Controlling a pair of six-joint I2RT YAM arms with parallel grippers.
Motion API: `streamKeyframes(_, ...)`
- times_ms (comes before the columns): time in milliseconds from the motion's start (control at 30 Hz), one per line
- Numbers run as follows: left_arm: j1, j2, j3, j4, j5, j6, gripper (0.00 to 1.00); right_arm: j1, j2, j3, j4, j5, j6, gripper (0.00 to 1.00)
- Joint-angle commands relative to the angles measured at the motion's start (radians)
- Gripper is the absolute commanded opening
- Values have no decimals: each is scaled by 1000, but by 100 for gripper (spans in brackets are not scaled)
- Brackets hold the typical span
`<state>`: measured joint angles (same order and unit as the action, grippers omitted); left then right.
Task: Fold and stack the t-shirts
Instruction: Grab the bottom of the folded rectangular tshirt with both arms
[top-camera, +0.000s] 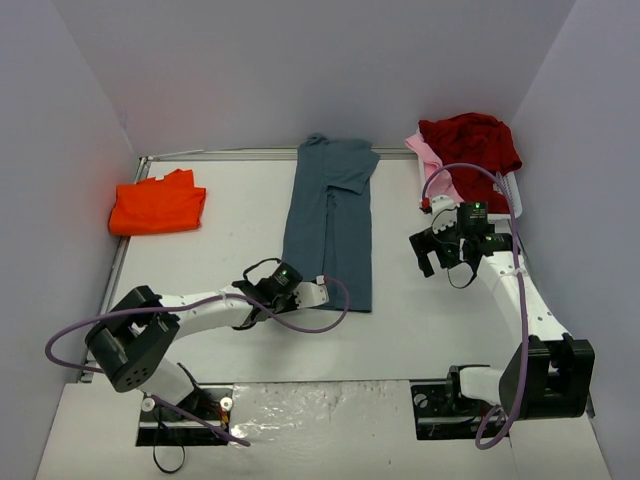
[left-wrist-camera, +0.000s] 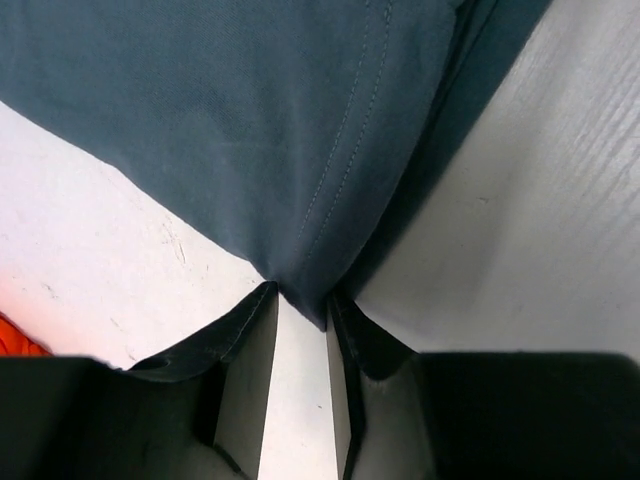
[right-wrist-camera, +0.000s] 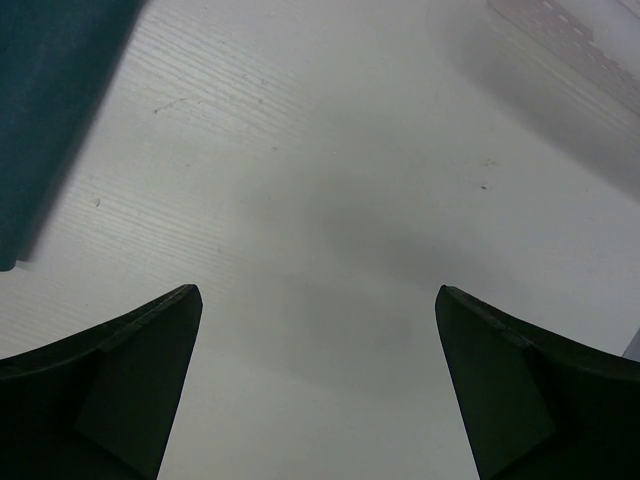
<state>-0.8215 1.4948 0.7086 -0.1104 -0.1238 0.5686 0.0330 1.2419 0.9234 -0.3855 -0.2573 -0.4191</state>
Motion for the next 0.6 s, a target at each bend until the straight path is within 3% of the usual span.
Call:
streamKeyframes(0,12,2,40,-35,19,-13,25,-2,5,-5,-1,15,8,100)
streamKeyframes(267,56,2,86,-110,124,-19,23,-2,19,-1,-3,10,8,100)
streamKeyframes(567,162,18,173,-232,305,62,12,1,-12,44,-38,-80,-21,100)
